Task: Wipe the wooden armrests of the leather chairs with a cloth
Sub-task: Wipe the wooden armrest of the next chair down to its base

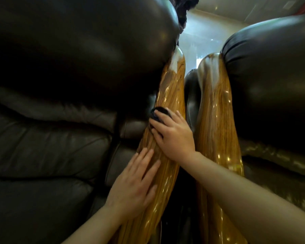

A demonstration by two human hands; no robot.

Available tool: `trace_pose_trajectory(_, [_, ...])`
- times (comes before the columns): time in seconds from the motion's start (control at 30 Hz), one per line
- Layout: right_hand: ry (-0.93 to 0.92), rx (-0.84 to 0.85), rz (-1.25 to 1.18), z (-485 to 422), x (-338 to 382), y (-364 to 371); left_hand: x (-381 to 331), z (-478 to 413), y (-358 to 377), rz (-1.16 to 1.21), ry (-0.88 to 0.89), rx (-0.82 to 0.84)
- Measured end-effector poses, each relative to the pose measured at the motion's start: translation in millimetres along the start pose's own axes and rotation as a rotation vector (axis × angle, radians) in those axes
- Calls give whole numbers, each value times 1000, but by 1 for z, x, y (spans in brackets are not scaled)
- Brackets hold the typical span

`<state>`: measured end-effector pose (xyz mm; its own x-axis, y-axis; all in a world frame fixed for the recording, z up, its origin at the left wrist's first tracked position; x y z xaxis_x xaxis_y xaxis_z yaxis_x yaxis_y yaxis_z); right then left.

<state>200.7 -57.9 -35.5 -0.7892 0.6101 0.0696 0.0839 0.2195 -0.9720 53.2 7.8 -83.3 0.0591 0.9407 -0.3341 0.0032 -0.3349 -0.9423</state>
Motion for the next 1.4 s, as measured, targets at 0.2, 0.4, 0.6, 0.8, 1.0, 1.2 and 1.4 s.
trace_pose_trajectory(0.2, [-218,99,23,4,6,0,-1,61,20,-56,-99,10])
trace_pose_trajectory(0.4, [77,10,51,-3,-1,7,-1,95,31,-96,-151,53])
trace_pose_trajectory(0.6, [69,-48,100,33,33,8,-5,146,48,-99,-116,96])
trace_pose_trajectory(0.8, [18,-90,145,74,82,14,0,170,55,-45,-89,100])
trace_pose_trajectory(1.0, [-42,-117,144,108,124,25,3,207,69,-22,-113,98])
trace_pose_trajectory(1.2, [-151,-129,155,130,149,33,0,230,76,0,-164,89])
trace_pose_trajectory(1.4, [-248,-92,154,150,169,43,-4,239,73,36,-229,39])
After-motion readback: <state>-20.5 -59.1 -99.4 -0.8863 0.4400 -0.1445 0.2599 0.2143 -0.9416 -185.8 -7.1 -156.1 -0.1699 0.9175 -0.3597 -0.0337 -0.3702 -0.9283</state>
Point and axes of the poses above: each hand's wrist, its own z-axis away from the middle knuckle, its own y-axis out of the palm, x = y × z, the point moved 7 cm from there along -z, towards the middle knuckle, and after that the axes turned 10 degrees about -y, right-handed, at the moved point
